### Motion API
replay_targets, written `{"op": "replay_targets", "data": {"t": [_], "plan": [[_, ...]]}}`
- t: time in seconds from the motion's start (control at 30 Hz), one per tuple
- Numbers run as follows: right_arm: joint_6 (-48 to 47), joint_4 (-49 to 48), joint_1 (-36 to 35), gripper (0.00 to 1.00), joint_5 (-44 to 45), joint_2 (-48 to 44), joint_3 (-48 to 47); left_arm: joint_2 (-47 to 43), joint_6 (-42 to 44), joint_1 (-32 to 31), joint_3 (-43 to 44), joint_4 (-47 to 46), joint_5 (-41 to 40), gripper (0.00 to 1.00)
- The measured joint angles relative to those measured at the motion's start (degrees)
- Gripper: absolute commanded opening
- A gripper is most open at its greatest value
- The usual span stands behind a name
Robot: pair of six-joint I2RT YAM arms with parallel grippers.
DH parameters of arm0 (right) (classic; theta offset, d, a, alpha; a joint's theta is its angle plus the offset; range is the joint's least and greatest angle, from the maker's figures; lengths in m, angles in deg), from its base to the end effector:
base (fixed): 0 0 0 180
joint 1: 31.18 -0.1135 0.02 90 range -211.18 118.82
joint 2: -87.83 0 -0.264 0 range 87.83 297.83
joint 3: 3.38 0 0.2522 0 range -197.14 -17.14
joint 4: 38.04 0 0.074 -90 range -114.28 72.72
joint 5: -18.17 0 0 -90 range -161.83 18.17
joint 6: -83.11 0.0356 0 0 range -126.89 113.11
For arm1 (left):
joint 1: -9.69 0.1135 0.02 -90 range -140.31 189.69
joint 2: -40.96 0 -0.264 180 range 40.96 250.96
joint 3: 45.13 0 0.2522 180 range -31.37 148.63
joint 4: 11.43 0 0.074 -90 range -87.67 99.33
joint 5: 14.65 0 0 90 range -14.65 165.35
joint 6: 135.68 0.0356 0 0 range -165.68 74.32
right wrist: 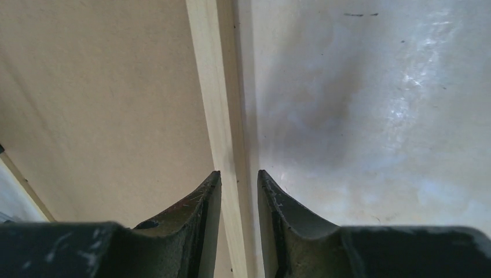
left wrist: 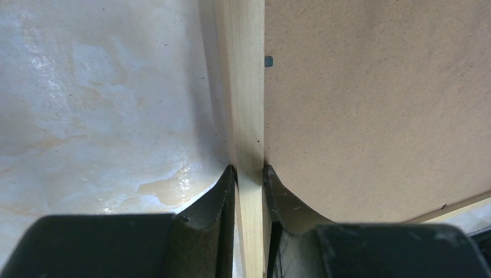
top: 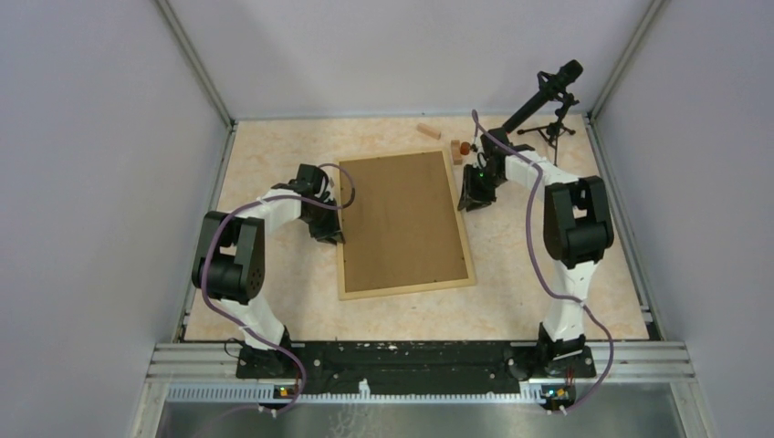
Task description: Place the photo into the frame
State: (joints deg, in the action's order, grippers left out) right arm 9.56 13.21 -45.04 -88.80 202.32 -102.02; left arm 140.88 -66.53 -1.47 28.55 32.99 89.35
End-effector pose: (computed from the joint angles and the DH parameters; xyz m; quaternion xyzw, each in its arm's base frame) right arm 0.3995 0.1093 0.1853 -0.0074 0.9698 0.1909 0.1517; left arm 0.3198 -0.0719 0.1596 -0.0622 0.9767 -0.1614 0.1271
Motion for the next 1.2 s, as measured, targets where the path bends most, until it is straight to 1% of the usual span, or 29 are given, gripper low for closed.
{"op": "replay_targets", "data": {"t": [0.13, 0.33, 1.2], "plan": [[-0.33, 0.13, 0.00, 0.30, -2.47, 2.95, 0.02, 0.00, 0.02, 0.00, 0.00, -0.02, 0.02, 0.00], [-0.81, 0.02, 0.00, 0.27, -2.93, 3.06, 0.02, 0.00, 0.02, 0.00, 0.00, -0.02, 0.04, 0.00], [-2.36, 0.15, -0.11, 0.28, -3.74, 3.10, 0.17, 0.00, 0.04, 0.00, 0.00, -0.02, 0.04, 0.00]]}}
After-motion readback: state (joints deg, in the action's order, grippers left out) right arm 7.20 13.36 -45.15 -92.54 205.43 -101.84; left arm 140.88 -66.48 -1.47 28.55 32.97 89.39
